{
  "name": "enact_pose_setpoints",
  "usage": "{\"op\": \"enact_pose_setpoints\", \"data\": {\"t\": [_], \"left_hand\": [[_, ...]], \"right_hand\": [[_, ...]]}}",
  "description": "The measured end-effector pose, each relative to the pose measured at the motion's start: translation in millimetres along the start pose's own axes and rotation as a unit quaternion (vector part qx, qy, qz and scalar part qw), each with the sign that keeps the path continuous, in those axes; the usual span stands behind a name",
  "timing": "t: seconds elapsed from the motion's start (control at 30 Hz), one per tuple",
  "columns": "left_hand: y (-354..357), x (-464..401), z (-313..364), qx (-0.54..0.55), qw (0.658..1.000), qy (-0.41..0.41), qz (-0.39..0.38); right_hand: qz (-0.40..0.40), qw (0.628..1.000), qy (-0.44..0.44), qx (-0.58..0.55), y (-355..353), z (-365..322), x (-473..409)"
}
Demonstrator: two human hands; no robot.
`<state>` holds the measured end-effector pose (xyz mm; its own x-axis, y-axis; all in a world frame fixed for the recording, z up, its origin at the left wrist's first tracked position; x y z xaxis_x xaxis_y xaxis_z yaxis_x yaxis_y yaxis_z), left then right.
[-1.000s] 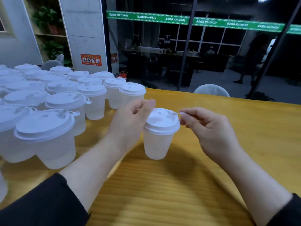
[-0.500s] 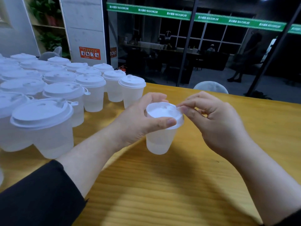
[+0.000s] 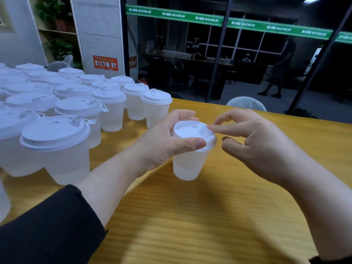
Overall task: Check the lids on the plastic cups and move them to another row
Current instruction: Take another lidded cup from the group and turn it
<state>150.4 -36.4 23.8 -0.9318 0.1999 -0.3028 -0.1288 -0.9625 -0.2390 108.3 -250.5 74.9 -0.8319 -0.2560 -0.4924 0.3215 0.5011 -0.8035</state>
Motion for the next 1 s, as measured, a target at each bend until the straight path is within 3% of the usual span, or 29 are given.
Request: {"op": "enact_pose_setpoints", "data": {"t": [0.17,0.27,0.33,0.43,0.5,0.67,0.87,1.0], "left_hand": [[-0.6,-0.3,-0.2,0.003,1.000,0.000,0.000],[-0.3,0.6,0.3,0.018,1.000,0.006,-0.003],[0.1,0.9,-1.2,0.097,0.995,-0.019,0.020],[2.0,-0.8,-8.2,0.193,0.976,-0.080,0.054],[7.7,-1.5,-11.6,0.224,0.968,-0.109,0.034],[15.0,-2.2,-10.9,0.318,0.935,-0.155,0.005],[19.1,-1.7,-13.0,0.261,0.937,-0.206,0.106],[30.0,9.0,-4.7,0.372,0.889,-0.258,0.068]], "right_hand": [[0.020,0.999,-0.005,0.047,0.6,-9.5,0.3],[0.093,0.995,0.011,-0.040,16.2,-4.5,5.2],[0.113,0.988,0.032,-0.100,26.2,1.7,6.1],[0.051,0.977,0.078,-0.194,39.1,1.1,4.5],[0.022,0.969,0.095,-0.225,46.0,-6.1,5.4],[0.031,0.966,0.121,-0.227,51.5,-10.2,5.0],[0.144,0.929,0.159,-0.300,39.9,-6.7,1.9],[0.181,0.902,0.166,-0.354,34.2,-6.1,0.7]]}}
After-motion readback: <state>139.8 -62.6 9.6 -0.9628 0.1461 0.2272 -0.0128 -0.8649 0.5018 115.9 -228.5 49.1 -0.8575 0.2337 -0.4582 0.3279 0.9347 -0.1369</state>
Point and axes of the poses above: each hand's wrist, its own x-axis away from the middle knuckle, its own y-axis out of the palm, z = x × y, the point moved 1 cm from there along -x, towards the middle knuckle, and after that the axes turned 9 degrees about z, right-handed, at the moved point
